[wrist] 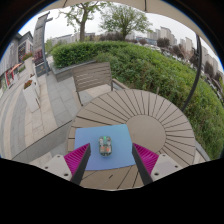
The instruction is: Arrange mouse
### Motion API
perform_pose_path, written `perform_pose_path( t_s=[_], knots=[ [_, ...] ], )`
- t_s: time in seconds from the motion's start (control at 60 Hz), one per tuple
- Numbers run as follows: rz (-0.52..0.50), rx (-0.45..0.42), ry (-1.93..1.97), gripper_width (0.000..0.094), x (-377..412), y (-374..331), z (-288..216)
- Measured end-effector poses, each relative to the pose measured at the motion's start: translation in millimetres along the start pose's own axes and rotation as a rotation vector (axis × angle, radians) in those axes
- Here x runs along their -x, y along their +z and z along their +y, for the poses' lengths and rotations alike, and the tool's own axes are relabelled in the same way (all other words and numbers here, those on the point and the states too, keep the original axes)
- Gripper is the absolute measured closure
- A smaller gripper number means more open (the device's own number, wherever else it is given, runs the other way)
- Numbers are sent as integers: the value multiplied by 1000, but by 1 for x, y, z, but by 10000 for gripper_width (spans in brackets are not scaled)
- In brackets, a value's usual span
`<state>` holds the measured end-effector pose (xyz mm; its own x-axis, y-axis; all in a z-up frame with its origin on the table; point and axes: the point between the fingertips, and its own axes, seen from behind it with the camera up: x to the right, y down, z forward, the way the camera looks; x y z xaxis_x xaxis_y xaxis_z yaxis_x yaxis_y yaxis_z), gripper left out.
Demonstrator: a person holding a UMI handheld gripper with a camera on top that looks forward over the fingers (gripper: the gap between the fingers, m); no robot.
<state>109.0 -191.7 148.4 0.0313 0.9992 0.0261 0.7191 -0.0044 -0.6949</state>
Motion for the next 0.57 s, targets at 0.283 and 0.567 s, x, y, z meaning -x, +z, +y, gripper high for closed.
perform_pose_path(
  t_s=[0.283, 0.567],
  knots=[
    [27, -7, 0, 86, -16, -103, 16],
    [59, -28, 20, 79, -49, -105, 23]
  ],
)
